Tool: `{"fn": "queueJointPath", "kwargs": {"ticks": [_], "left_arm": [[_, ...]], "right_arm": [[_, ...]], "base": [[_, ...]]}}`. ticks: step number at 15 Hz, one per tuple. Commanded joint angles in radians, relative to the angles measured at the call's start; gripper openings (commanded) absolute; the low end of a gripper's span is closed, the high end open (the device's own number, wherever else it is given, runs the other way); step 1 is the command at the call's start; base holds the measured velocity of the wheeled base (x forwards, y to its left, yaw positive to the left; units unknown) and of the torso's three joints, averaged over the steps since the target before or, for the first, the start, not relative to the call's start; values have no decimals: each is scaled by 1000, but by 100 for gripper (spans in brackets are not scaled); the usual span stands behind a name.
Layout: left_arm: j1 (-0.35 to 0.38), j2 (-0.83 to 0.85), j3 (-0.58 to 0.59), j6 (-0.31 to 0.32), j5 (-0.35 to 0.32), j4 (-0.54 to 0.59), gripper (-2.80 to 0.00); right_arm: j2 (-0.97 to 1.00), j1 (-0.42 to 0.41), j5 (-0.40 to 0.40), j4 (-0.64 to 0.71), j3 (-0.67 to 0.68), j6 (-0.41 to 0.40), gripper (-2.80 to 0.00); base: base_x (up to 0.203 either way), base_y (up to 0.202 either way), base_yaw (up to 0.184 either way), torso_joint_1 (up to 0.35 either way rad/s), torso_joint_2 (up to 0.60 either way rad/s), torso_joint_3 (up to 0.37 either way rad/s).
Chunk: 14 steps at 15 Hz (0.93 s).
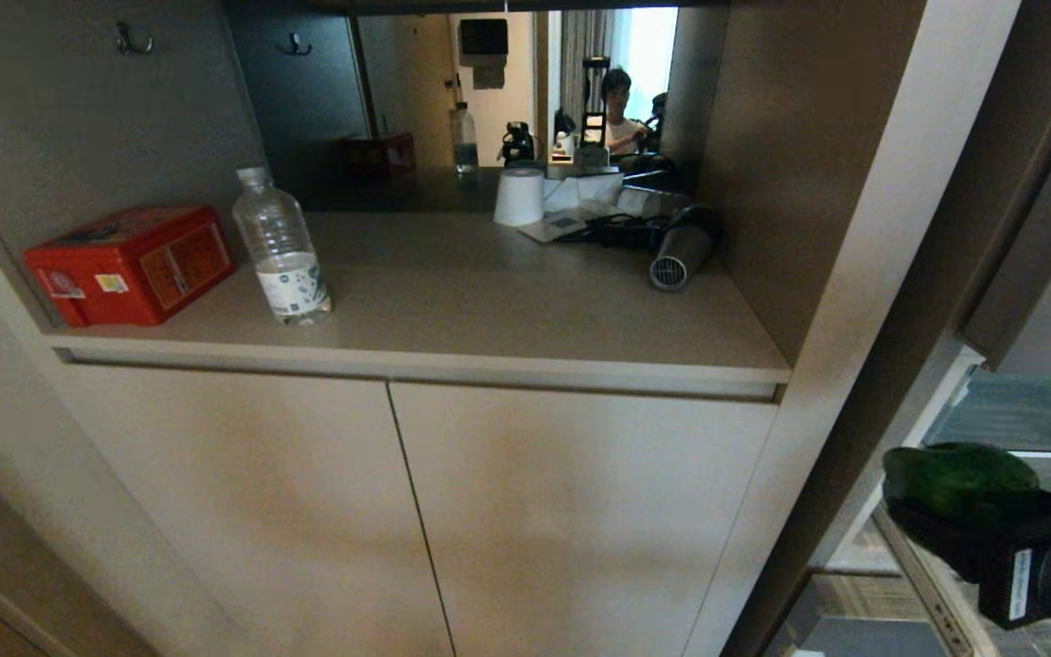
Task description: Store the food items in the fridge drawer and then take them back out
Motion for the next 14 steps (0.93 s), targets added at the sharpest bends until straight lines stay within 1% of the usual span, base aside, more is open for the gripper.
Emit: {"fn": "queueJointPath", "kwargs": {"ticks": [1,3,4,5,6,7,8,9,11,12,14], "left_arm": [[0,0,11,0,0,0,-280],[0,0,11,0,0,0,-280],[0,0,11,0,0,0,-280],[0,0,11,0,0,0,-280],[0,0,11,0,0,0,-280],[0,0,11,0,0,0,-280],[0,0,11,0,0,0,-280],[0,0,11,0,0,0,-280],[0,0,11,0,0,0,-280],[0,0,11,0,0,0,-280],[0,0,11,0,0,0,-280]], "right_arm": [[-31,-202,-6,14,23,2,-280],[-60,-465,11,55,44,-3,-280],[-71,-584,38,70,56,-9,-280],[-77,-716,89,82,70,-18,-280],[-73,-843,160,90,81,-27,-280],[-58,-951,230,95,86,-32,-280],[-20,-1059,326,99,85,-36,-280],[44,-1130,410,102,76,-38,-280],[161,-1203,512,104,54,-40,-280],[213,-1217,536,97,45,-41,-280],[320,-1226,554,37,38,-43,-280]], "base": [[0,0,0,0,0,0],[0,0,0,0,0,0],[0,0,0,0,0,0],[0,0,0,0,0,0],[0,0,0,0,0,0],[0,0,0,0,0,0],[0,0,0,0,0,0],[0,0,0,0,0,0],[0,0,0,0,0,0],[0,0,0,0,0,0],[0,0,0,0,0,0]]}}
